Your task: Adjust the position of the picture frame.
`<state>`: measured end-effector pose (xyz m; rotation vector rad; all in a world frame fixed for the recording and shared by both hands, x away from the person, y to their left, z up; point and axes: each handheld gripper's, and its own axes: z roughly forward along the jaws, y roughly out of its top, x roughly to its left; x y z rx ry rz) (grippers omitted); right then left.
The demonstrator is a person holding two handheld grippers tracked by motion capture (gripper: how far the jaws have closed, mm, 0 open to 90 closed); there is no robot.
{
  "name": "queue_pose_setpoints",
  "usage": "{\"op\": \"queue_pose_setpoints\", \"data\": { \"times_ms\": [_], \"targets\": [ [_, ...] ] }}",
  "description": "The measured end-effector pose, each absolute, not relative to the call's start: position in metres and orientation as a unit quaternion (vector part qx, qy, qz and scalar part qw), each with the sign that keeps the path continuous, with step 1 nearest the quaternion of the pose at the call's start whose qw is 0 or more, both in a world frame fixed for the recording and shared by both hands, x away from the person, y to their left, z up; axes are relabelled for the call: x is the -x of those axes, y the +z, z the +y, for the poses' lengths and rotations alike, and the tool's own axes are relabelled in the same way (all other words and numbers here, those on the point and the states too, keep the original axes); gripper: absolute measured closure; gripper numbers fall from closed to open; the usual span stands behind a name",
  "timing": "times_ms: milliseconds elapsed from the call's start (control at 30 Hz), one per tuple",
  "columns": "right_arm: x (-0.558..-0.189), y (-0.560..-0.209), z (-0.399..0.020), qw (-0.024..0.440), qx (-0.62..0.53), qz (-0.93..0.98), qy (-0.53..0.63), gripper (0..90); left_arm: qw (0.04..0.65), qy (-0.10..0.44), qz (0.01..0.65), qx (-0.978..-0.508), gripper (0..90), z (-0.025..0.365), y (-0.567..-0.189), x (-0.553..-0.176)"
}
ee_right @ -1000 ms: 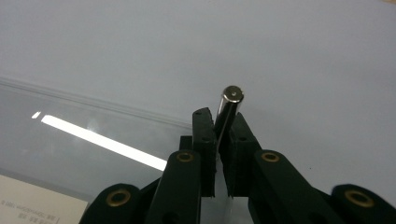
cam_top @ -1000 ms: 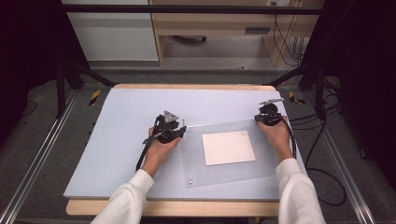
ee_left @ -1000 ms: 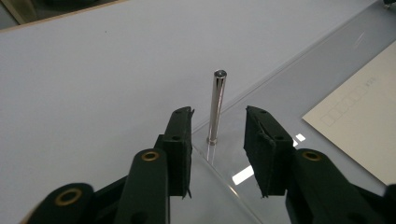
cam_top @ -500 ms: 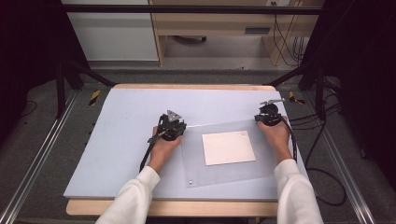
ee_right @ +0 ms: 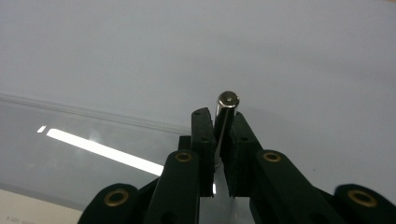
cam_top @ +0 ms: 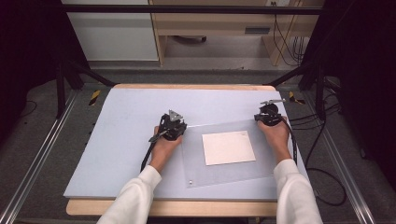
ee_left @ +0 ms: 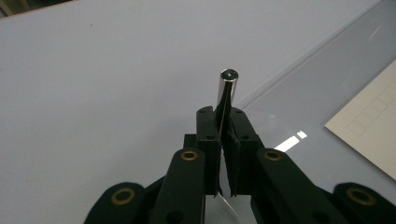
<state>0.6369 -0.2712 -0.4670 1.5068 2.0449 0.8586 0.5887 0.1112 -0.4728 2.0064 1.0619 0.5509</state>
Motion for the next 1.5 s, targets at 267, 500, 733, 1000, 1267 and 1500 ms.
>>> {"op": "queue_pose_setpoints", "data": {
  "times_ms": [267,500,733,1000,1267,1500],
  "targets": [
    [-0.635,-0.463,-0.268,0.241,-0.539,0.748,0.302,85.7,0.395,0.199,0.438,-0.783,83.7,0.112,-0.471,-0.592],
    [-0.626,-0.451,-0.267,0.237,-0.535,0.756,0.292,85.8,0.396,0.185,0.432,-0.789,83.9,0.115,-0.461,-0.594],
    [-0.615,-0.420,-0.255,0.242,-0.517,0.771,0.282,85.6,0.394,0.189,0.429,-0.790,83.4,0.133,-0.436,-0.589],
    [-0.602,-0.385,-0.218,0.249,-0.494,0.786,0.277,85.3,0.398,0.197,0.433,-0.785,83.3,0.168,-0.409,-0.574],
    [-0.580,-0.374,-0.191,0.222,-0.518,0.777,0.281,85.1,0.396,0.194,0.411,-0.798,83.2,0.198,-0.390,-0.559],
    [-0.568,-0.387,-0.177,0.208,-0.520,0.780,0.278,85.2,0.377,0.189,0.402,-0.813,83.1,0.214,-0.390,-0.559]
  ]
}}
